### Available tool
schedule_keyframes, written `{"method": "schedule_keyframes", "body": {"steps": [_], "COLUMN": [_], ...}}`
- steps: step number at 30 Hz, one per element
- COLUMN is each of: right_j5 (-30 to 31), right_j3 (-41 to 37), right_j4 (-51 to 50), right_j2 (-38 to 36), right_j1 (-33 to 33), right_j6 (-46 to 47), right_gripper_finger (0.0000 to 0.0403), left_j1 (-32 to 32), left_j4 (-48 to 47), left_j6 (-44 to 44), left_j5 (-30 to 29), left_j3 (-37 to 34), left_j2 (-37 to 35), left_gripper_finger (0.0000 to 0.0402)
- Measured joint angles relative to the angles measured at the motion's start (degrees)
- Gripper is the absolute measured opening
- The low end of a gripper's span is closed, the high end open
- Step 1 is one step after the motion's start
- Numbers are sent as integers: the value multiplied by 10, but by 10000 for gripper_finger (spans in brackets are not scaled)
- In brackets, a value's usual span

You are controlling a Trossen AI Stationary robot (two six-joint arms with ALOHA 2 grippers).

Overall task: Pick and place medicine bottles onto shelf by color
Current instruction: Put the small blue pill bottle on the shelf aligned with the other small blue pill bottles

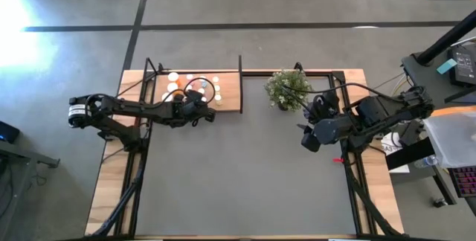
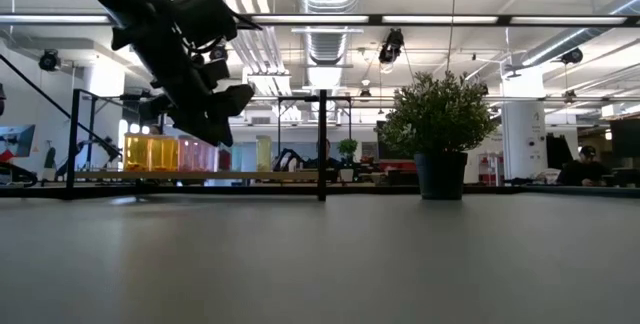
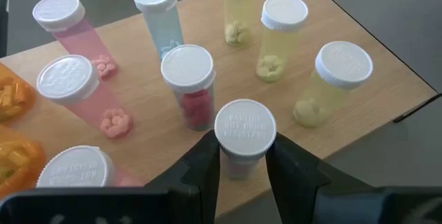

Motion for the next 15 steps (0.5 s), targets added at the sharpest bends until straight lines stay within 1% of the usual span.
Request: {"method": "schedule_keyframes", "body": {"steps": [3,6,11,15], "right_j5": [0,0,0,0], "right_j3": [0,0,0,0], "right_j4": [0,0,0,0], "right_j2": [0,0,0,0], "right_j1": [0,0,0,0], "right_j6": [1,6,9,9], "right_gripper_finger": [240,240,244,243], "left_j1": [0,0,0,0], "left_j4": [-1,-15,-6,-4], "left_j6": [0,0,0,0], "left_j5": [0,13,10,11], "left_j3": [0,-4,-2,7], "left_j2": [0,3,1,0], "left_gripper_finger": [95,118,158,176]}}
